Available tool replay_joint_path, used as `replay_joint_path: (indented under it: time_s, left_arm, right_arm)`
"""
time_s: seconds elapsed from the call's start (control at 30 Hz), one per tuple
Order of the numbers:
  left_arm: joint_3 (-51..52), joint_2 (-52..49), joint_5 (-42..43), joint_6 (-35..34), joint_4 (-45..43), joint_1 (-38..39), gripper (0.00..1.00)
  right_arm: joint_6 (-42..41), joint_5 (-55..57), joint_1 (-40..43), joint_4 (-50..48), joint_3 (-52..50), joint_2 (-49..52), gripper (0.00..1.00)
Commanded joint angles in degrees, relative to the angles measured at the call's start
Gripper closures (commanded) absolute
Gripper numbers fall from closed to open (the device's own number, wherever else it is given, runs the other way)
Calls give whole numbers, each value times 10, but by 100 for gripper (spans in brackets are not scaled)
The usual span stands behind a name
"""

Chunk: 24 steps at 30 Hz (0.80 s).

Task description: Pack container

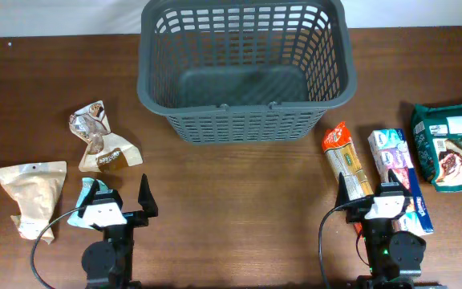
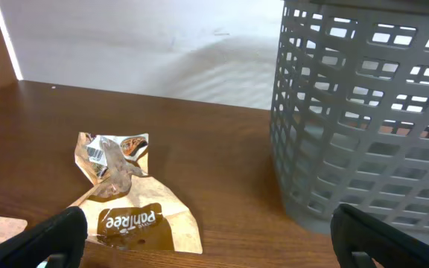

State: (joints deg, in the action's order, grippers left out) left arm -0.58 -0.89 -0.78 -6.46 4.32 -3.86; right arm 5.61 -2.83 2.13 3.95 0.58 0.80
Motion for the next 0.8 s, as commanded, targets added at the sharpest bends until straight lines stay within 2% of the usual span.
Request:
replay_joint_path:
  time_s: [0.0, 0.13, 0.23, 0.4, 0.5, 0.63, 0.77]
  left_arm:
    - [1, 6, 10, 7, 4, 1, 1]
    - [0, 6, 37, 7, 0, 1, 1]
    - [-5, 6, 63, 2, -13, 1, 1]
    - [-46, -2, 89, -19, -12, 1, 1]
    - [-94, -21, 98, -19, -12, 1, 1]
    - [-182, -75, 125, -19, -12, 1, 1]
    - [-289, -160, 166, -18, 4, 1, 1]
  right_arm:
    - [0, -1, -3, 3, -3, -5, 1]
    - [-9, -2, -3, -7, -3, -5, 1]
    - [-80, -2, -3, -36, -3, -5, 1]
    - [-206, -10, -3, -160, -2, -5, 1]
    - [-243, -34, -3, -227, 12, -5, 1]
    - [-263, -81, -3, -219, 73, 0, 1]
    - [-263, -149, -3, -100, 176, 18, 1]
